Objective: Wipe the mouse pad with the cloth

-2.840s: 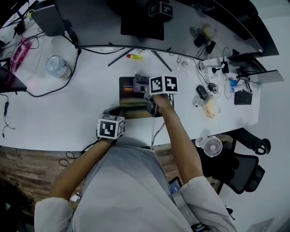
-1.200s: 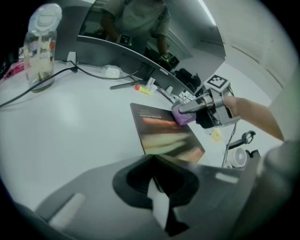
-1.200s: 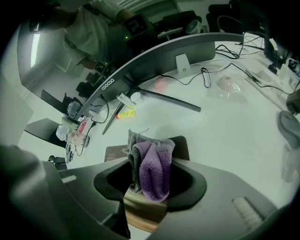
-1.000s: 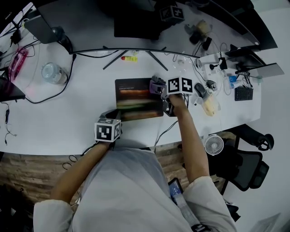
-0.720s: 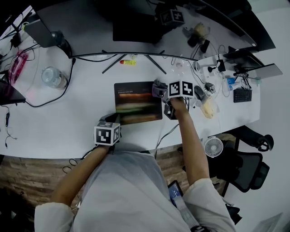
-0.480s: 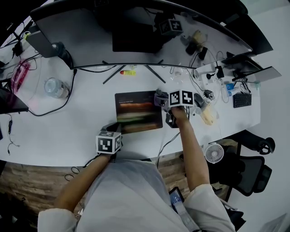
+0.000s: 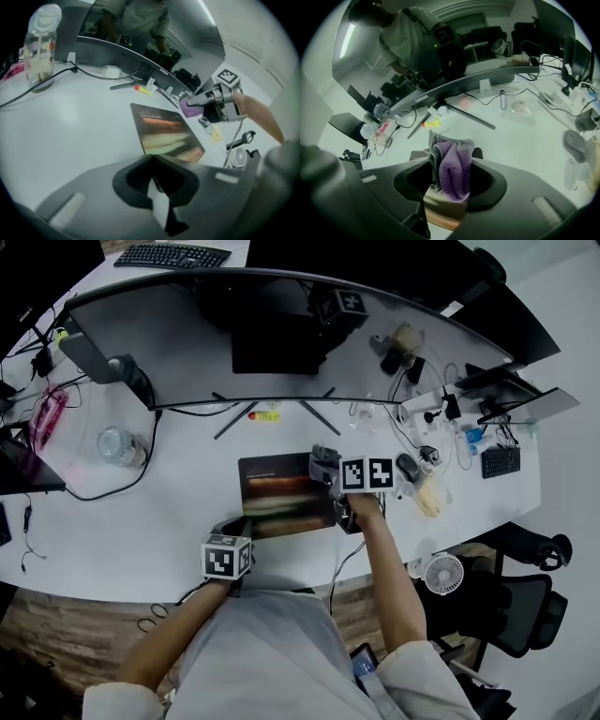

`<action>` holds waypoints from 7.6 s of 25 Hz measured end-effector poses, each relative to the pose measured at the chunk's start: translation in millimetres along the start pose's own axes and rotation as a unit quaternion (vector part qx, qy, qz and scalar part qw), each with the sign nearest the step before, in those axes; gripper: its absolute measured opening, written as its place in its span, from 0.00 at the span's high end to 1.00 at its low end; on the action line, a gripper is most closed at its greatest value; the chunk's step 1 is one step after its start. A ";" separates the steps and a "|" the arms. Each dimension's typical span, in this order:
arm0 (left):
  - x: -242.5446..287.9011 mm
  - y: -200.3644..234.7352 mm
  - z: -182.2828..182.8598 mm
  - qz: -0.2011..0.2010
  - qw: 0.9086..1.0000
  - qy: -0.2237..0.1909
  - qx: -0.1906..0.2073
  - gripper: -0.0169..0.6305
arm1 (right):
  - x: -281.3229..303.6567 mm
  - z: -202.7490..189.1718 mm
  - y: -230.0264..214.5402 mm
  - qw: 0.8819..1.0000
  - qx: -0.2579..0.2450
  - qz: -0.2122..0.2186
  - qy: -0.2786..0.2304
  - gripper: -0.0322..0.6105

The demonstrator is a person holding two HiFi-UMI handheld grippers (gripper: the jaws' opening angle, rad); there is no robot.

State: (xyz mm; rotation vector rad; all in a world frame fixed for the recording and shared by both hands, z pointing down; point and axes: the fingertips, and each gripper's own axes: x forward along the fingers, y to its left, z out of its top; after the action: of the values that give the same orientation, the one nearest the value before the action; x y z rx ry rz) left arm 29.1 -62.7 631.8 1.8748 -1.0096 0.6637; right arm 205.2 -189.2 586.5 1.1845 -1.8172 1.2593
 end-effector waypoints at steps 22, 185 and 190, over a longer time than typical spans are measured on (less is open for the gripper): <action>-2.5 -2.0 -0.8 -0.001 1.000 0.002 0.000 0.97 | 38.6 -53.9 122.8 0.993 -0.038 0.100 0.051 0.63; -8.5 -8.2 -19.3 -0.016 0.997 0.036 0.061 0.97 | 35.7 -149.2 126.2 0.986 -0.005 0.125 0.106 0.63; -9.0 -6.4 -20.1 -0.016 0.997 0.036 0.061 0.97 | 32.9 -149.6 116.9 0.987 0.004 0.121 0.102 0.63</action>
State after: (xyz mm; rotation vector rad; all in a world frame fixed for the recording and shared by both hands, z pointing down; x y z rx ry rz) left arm 28.9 -39.8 631.4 1.9553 -0.9087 0.7831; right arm 85.1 -43.1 623.1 0.8206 -1.8426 1.4665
